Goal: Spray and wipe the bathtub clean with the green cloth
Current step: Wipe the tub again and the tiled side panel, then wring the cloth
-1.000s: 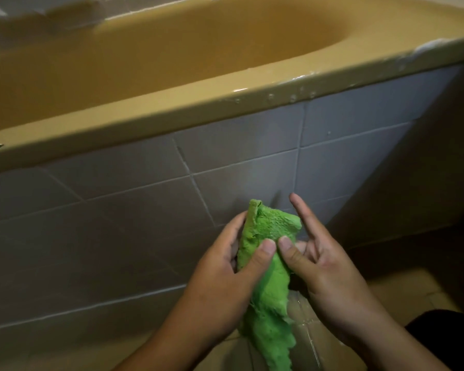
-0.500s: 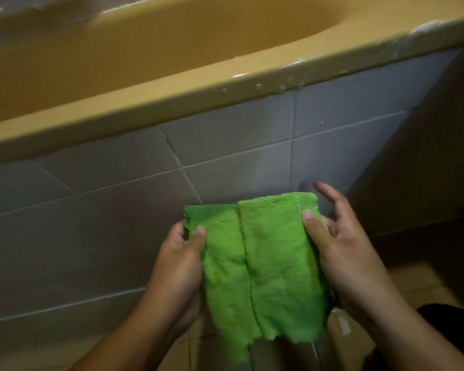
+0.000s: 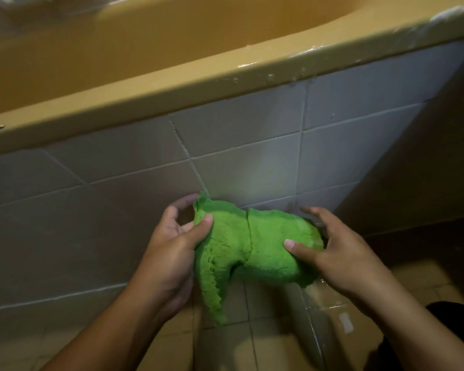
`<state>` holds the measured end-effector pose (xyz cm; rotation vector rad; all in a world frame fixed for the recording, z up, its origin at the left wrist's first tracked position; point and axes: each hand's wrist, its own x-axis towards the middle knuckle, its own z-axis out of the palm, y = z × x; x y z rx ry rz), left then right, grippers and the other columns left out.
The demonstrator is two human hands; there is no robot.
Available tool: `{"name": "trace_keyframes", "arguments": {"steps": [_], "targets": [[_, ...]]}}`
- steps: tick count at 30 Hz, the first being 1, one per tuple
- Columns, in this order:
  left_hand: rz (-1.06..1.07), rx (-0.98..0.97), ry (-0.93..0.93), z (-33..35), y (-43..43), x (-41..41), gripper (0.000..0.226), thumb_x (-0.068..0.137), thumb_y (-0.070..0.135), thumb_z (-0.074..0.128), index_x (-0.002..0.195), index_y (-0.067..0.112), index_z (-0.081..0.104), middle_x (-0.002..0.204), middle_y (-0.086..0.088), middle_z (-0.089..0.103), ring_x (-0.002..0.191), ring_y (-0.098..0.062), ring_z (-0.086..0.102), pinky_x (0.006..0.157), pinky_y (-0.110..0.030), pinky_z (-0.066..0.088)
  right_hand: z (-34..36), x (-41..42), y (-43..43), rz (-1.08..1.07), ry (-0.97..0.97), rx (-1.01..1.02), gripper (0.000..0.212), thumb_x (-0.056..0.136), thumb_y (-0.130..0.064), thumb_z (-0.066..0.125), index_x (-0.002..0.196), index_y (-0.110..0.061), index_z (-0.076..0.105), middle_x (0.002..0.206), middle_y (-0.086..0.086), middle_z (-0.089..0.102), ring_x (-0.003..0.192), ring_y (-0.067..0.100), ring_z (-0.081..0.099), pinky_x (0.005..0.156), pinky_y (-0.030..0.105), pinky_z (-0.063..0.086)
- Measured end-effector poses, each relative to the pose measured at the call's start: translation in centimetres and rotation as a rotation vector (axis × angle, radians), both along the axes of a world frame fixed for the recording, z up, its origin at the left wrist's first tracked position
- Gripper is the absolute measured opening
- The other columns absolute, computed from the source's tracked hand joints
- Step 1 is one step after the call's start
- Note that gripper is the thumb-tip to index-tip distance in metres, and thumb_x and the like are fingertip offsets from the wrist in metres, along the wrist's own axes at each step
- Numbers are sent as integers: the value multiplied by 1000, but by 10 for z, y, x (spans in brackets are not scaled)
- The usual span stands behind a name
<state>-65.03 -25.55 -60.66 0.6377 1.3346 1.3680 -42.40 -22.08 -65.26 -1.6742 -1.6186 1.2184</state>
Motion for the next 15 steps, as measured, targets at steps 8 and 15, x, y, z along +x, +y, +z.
{"name": "trace_keyframes", "arguments": {"steps": [8,15], "targets": [[-188,167,541,-4,-4,-7,39,106,1,50,130,32,51,99,-10,77,80,-22,71,73,-39,59,-15,-6,4,62,-262,73,70,83,-31,87,144,-32,52,124,3,70,116,25,65,85,27,45],[-408,274,920,2,6,-24,46,104,13,56,138,42,43,86,8,63,70,-11,57,76,-33,48,-34,-11,11,294,-406,63,76,89,-33,76,154,-39,38,152,-1,47,139,24,44,114,36,40]]}}
